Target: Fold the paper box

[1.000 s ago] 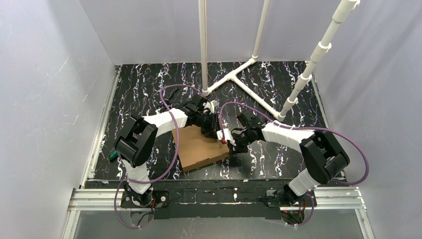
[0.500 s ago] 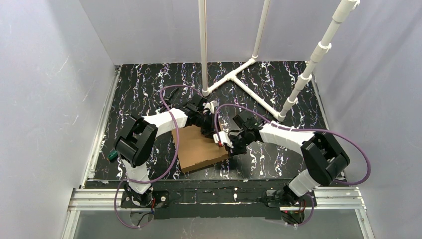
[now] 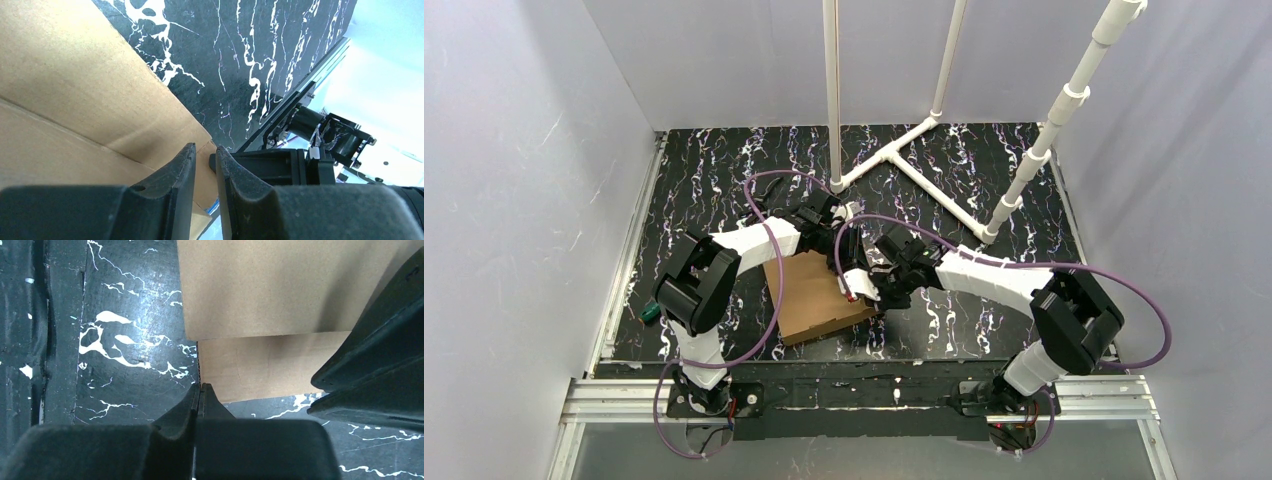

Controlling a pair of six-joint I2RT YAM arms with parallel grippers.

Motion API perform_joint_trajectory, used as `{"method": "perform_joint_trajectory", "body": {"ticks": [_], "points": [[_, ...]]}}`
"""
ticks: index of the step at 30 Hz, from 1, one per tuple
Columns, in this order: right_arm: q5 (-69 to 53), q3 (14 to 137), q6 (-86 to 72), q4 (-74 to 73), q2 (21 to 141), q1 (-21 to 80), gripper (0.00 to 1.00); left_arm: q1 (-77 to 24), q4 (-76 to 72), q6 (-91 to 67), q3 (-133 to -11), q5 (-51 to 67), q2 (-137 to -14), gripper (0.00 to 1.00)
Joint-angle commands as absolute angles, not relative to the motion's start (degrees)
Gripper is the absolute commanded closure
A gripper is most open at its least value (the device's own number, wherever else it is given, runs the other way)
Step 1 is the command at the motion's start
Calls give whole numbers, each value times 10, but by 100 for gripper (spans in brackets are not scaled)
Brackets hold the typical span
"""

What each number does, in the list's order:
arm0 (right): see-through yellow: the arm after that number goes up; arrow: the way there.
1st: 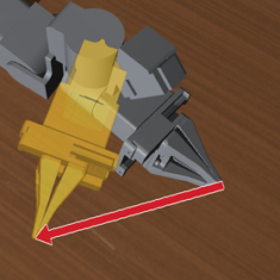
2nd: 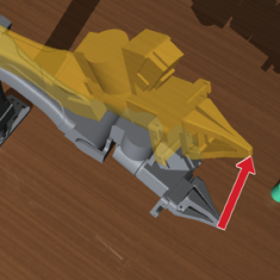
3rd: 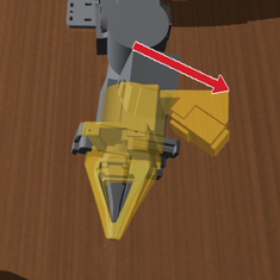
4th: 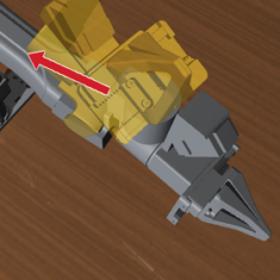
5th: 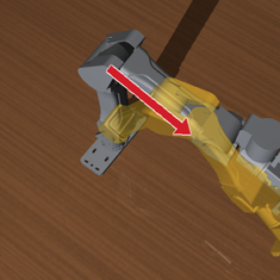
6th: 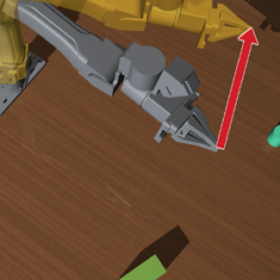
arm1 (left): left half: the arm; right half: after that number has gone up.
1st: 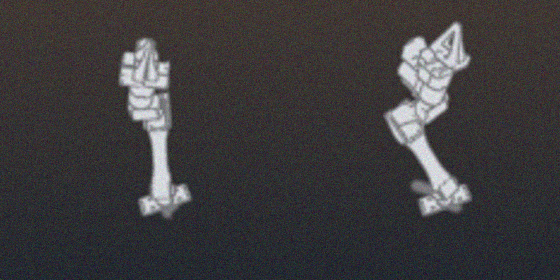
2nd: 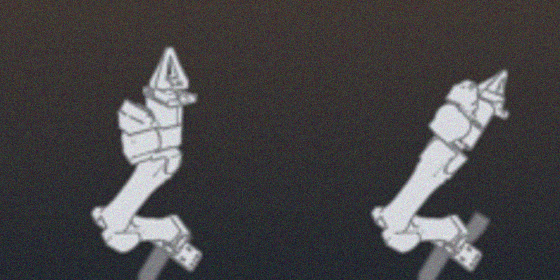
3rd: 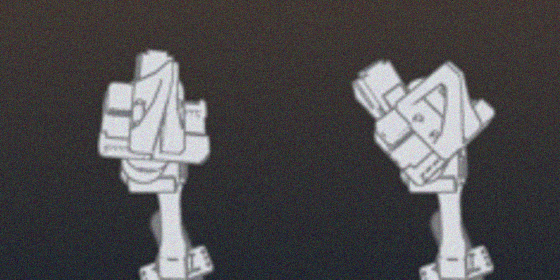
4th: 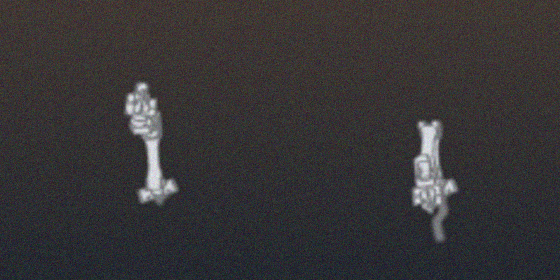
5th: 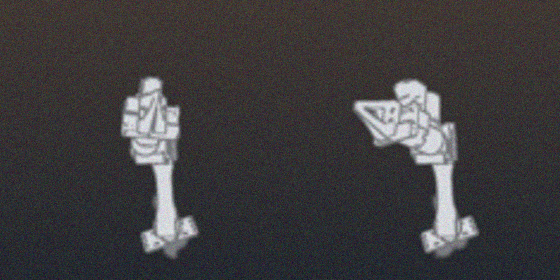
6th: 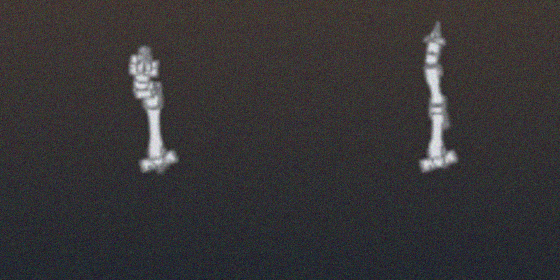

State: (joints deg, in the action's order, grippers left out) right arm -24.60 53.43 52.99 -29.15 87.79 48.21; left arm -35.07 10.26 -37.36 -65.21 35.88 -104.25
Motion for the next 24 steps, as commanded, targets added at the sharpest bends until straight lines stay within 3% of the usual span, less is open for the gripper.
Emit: {"method": "perform_joint_trajectory", "body": {"ticks": [1, 12, 24], "points": [[-205, 572, 522, -306, 882, 502, 99, -348, 108, -372, -646, 360, -1037, 79], [-185, 608, 513, -346, 942, 519, 99, -347, 105, -373, -647, 362, -1036, 79], [-187, 580, 502, -320, 921, 519, 99, -267, 161, -356, -670, 350, -922, 68]]}}
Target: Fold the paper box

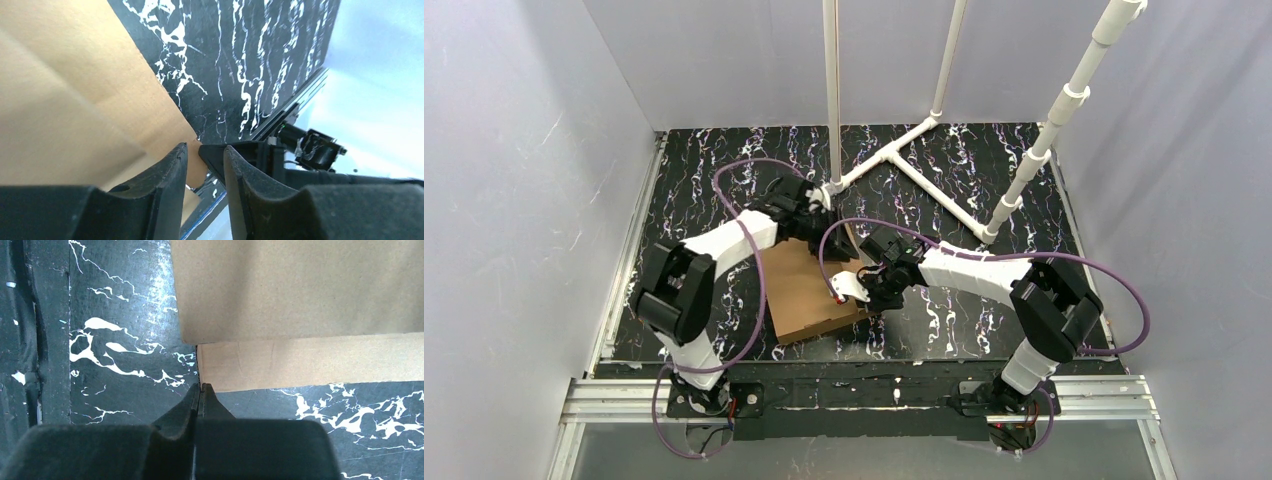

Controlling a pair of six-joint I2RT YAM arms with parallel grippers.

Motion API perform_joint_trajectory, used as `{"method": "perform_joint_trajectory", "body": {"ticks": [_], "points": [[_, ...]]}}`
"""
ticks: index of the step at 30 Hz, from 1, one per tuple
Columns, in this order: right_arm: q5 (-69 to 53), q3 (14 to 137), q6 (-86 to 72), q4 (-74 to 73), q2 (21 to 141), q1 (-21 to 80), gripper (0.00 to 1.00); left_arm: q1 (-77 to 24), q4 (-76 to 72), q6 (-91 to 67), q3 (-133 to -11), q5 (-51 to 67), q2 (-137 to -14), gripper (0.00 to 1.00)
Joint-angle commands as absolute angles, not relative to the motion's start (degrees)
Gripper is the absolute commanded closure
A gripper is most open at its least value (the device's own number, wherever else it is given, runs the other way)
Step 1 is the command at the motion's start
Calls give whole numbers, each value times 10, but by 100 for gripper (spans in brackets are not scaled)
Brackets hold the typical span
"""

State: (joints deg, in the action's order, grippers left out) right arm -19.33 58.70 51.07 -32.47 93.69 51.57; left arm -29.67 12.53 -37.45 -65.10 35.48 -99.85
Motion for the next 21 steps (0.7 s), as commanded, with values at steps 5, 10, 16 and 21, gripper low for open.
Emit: {"method": "perform_joint_trajectory", "body": {"ticks": [5, 10, 16, 21], "points": [[-191, 581, 500, -319, 924, 519, 99, -244, 236, -304, -647, 277, -824, 59], [-196, 575, 500, -314, 919, 519, 99, -215, 302, -290, -544, 152, -656, 34], [-199, 573, 501, -311, 921, 519, 99, -201, 350, -364, -414, 49, -459, 6], [-204, 581, 503, -318, 929, 519, 99, -198, 318, -400, -347, 90, -431, 5]]}}
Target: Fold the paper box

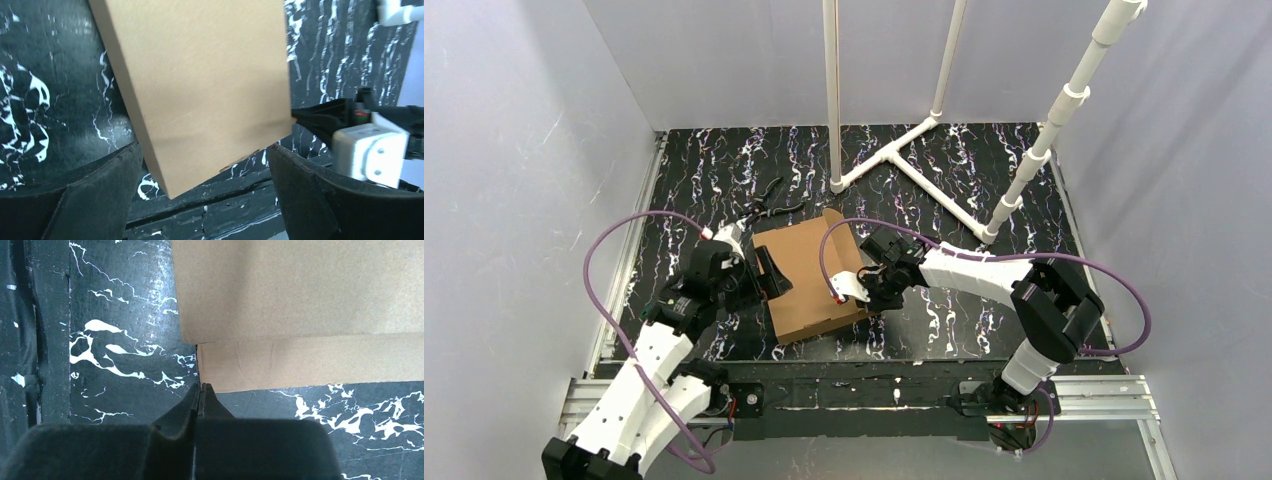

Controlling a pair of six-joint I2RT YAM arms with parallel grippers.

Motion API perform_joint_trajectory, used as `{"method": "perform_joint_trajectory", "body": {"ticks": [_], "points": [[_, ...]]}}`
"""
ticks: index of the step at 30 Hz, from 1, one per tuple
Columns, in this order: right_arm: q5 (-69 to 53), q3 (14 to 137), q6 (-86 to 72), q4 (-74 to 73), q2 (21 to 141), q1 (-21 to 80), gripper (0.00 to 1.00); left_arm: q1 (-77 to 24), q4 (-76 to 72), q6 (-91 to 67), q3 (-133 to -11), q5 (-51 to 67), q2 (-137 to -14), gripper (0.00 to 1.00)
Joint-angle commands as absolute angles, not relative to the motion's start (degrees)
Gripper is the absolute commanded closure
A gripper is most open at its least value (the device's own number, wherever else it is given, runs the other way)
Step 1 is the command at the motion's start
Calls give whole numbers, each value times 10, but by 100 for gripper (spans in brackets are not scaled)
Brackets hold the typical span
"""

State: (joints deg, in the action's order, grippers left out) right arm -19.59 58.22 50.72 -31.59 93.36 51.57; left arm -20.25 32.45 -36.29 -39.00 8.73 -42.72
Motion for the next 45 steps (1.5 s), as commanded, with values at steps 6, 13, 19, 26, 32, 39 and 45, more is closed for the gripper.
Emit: {"method": "perform_joint_trajectory", "body": {"ticks": [6, 13, 19, 26, 32, 39, 45], "points": [[-203, 588, 503, -321, 931, 519, 99, -198, 253, -401, -322, 159, -483, 9], [-210, 598, 507, -326, 938, 519, 99, -198, 231, -398, -304, 184, -516, 21], [-221, 610, 522, -343, 936, 519, 99, -198, 221, -402, -304, 185, -532, 29], [-232, 613, 542, -353, 925, 520, 99, -198, 228, -392, -318, 175, -552, 31], [-217, 615, 553, -359, 920, 525, 99, -198, 241, -381, -334, 160, -566, 31], [-219, 595, 558, -353, 909, 525, 99, -197, 243, -373, -341, 156, -574, 30], [-214, 621, 539, -348, 927, 526, 99, -197, 233, -362, -344, 183, -589, 31]]}}
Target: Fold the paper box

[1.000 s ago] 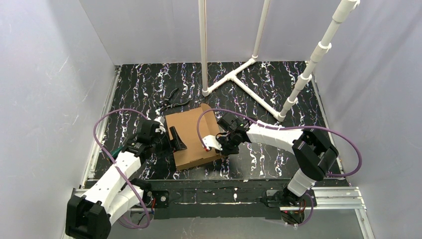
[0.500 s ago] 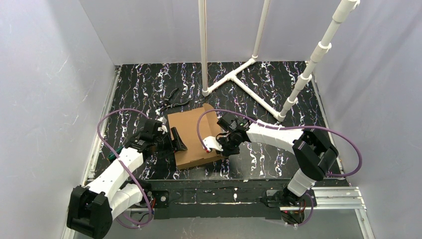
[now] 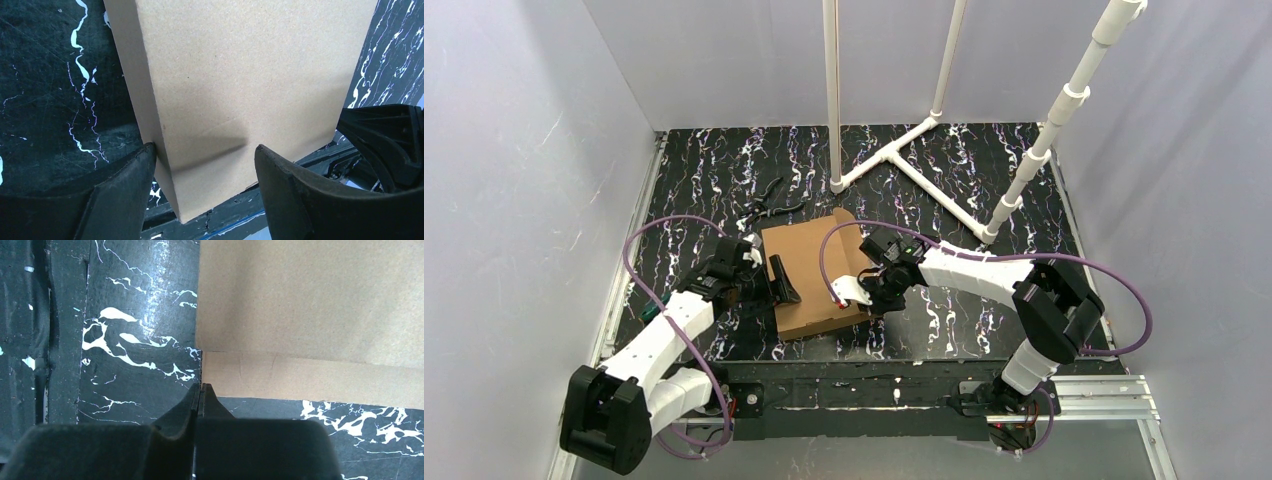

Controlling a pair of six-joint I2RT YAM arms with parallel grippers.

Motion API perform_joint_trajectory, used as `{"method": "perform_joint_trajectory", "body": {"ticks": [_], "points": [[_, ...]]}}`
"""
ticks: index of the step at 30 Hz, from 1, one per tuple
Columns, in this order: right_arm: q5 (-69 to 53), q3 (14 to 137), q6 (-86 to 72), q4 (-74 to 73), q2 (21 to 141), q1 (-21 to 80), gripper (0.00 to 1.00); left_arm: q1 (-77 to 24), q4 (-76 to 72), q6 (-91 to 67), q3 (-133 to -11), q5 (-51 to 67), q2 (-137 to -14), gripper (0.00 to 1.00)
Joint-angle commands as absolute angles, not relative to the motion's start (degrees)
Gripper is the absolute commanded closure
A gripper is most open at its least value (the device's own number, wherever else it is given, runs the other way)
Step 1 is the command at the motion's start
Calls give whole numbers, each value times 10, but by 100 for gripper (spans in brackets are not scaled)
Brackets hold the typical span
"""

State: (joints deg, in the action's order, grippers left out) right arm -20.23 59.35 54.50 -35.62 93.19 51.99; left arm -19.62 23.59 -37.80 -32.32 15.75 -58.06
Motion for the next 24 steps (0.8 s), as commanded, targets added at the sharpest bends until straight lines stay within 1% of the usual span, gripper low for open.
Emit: {"method": "perform_joint_trajectory", "body": {"ticks": [1, 5, 9, 15, 17, 20, 24], "points": [[-213, 627, 531, -348, 931, 526, 99, -197, 233, -360, -346, 187, -592, 31], [-203, 639, 509, -344, 948, 526, 99, -198, 238, -352, -352, 187, -602, 30], [-194, 625, 490, -327, 952, 525, 92, -198, 246, -349, -357, 177, -601, 30], [-197, 611, 470, -309, 952, 516, 90, -197, 253, -348, -358, 166, -598, 30], [-202, 609, 466, -306, 951, 510, 85, -197, 254, -348, -359, 163, -596, 30], [-209, 604, 462, -302, 949, 503, 81, -197, 256, -348, -359, 160, -596, 30], [-212, 593, 460, -294, 946, 498, 83, -197, 258, -346, -362, 157, -598, 30]]}}
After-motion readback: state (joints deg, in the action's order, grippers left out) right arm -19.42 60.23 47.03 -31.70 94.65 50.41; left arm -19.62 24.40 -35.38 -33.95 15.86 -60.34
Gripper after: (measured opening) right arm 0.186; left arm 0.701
